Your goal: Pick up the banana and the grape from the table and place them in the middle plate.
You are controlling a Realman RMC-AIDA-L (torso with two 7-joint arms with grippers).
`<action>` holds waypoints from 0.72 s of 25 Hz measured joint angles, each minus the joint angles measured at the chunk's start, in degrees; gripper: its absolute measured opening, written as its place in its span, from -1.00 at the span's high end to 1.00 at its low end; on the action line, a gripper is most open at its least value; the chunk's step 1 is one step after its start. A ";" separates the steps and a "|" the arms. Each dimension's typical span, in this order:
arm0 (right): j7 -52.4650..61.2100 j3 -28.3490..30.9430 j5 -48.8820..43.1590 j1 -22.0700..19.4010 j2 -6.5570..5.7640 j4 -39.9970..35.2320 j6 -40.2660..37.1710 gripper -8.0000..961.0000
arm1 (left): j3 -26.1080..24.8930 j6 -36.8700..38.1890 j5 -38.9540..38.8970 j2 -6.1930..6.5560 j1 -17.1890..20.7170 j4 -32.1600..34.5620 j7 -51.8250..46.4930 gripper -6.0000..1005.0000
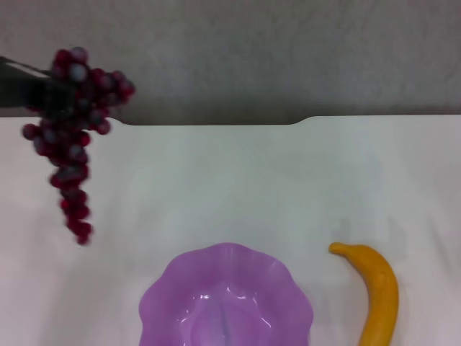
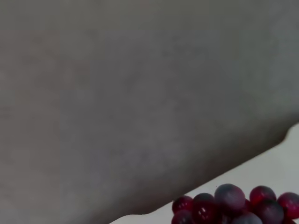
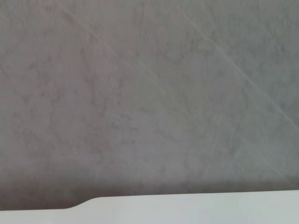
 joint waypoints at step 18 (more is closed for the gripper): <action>0.00 0.05 -0.05 -0.14 0.00 0.04 0.13 -0.74 | 14.65 -1.53 -9.42 0.01 -3.91 -0.44 3.36 0.58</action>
